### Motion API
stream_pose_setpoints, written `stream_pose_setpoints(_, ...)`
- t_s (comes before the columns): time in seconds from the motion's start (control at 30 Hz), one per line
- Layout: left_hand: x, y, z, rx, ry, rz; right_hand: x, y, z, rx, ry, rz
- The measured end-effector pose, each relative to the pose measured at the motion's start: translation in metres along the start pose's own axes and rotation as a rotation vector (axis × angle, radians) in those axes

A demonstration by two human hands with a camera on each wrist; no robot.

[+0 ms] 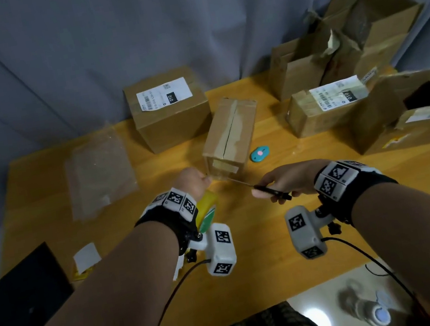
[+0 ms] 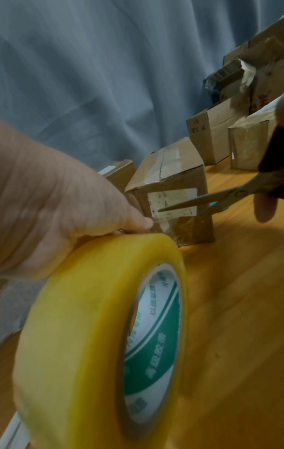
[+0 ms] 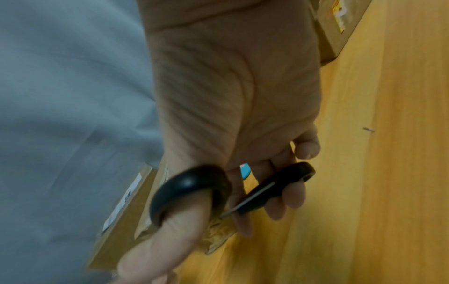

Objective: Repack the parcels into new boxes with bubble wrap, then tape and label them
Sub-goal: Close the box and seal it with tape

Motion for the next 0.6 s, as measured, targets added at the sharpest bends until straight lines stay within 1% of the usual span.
stream_pose_setpoints(0.2, -0.005, -0.003, -0.013, 0.02, 0.054, 0.043, -0.01, 0.016, -0.031, 0.049, 0.049, -0.003)
stream_pose_setpoints(0.37, -0.005, -0.004, -0.019, 0.011, 0.12, 0.015, -0.006, 0.024, -0.045, 0.099, 0.146, -0.026)
stream_pose_setpoints(0.47, -0.006, -0.005, -0.023, 0.005, 0.128, -0.008, -0.003, 0.024, -0.05, 0.113, 0.184, -0.016)
stream_pose_setpoints(0.53, -0.006, -0.005, -0.021, 0.012, 0.131, -0.018, -0.001, 0.026, -0.054, 0.143, 0.159, 0.029)
stream_pose_setpoints(0.6, -0.007, -0.005, -0.021, 0.011, 0.113, -0.005, 0.004, 0.027, -0.061, 0.165, 0.071, 0.205)
Point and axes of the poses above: each hand's wrist, its own z-axis away from the middle knuckle, its own y-axis out of the back of the hand, x = y × z, the point moved 5 cm from there along -z, towards the middle knuckle, and after that the axes turned 11 degrees about -x, right-handed, at the moved point
